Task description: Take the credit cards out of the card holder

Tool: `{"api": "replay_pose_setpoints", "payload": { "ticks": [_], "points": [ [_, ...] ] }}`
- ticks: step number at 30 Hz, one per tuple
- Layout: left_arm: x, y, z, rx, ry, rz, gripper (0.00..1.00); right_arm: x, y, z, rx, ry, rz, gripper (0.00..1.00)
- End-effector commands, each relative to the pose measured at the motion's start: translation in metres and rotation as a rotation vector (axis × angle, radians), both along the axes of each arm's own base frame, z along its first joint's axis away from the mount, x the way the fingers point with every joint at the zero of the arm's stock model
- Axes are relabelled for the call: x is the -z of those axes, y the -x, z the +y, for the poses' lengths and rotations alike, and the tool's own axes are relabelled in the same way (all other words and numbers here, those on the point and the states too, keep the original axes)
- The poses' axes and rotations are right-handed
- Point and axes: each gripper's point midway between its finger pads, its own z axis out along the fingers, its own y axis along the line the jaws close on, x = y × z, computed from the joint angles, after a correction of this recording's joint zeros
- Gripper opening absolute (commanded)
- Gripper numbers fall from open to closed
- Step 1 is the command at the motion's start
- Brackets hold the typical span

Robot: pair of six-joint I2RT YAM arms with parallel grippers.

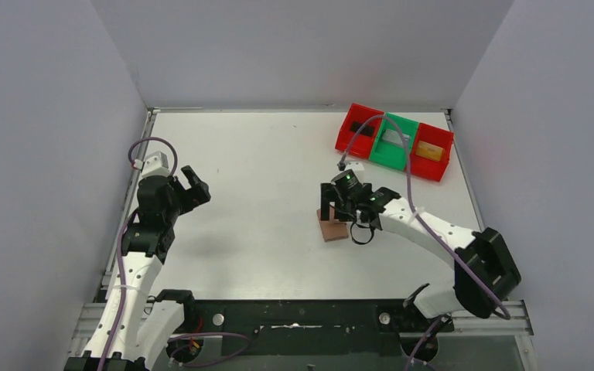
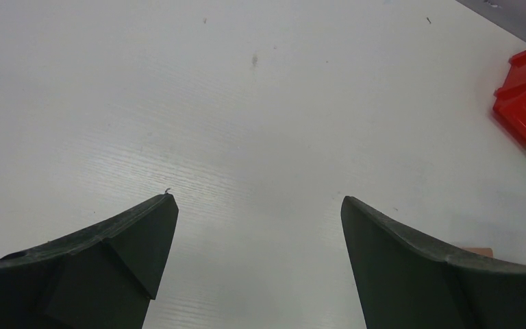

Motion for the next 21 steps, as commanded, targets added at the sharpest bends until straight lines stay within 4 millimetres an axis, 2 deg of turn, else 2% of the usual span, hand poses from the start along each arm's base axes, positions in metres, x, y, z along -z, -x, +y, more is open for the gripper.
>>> {"api": "replay_pose_setpoints", "payload": {
  "ticks": [1, 4, 7, 9, 15, 21],
  "points": [
    [-0.01, -0.003, 0.001, 0.001, 0.001, -0.04, 0.92, -0.064, -0.029, -0.026, 0.145, -0.013, -0.2, 0.93],
    [-0.011, -0.003, 0.001, -0.002, 0.0, -0.041, 0.92, -0.058, -0.043, -0.037, 0.2, -0.025, -0.172, 0.94],
    [-0.01, -0.002, 0.002, -0.005, 0.0, -0.043, 0.92, -0.033, -0.048, -0.036, 0.211, -0.041, -0.081, 0.9],
    [-0.011, -0.002, 0.002, -0.006, 0.0, -0.044, 0.92, -0.015, -0.048, -0.031, 0.2, -0.032, -0.024, 0.84],
    [-0.009, -0.003, 0.0, 0.0, 0.003, -0.037, 0.92, 0.022, -0.029, -0.004, 0.119, -0.028, 0.076, 0.74],
    [-0.007, -0.004, -0.001, 0.008, 0.007, -0.031, 0.92, 0.03, 0.008, 0.034, 0.043, -0.072, 0.107, 0.62]
  ]
}}
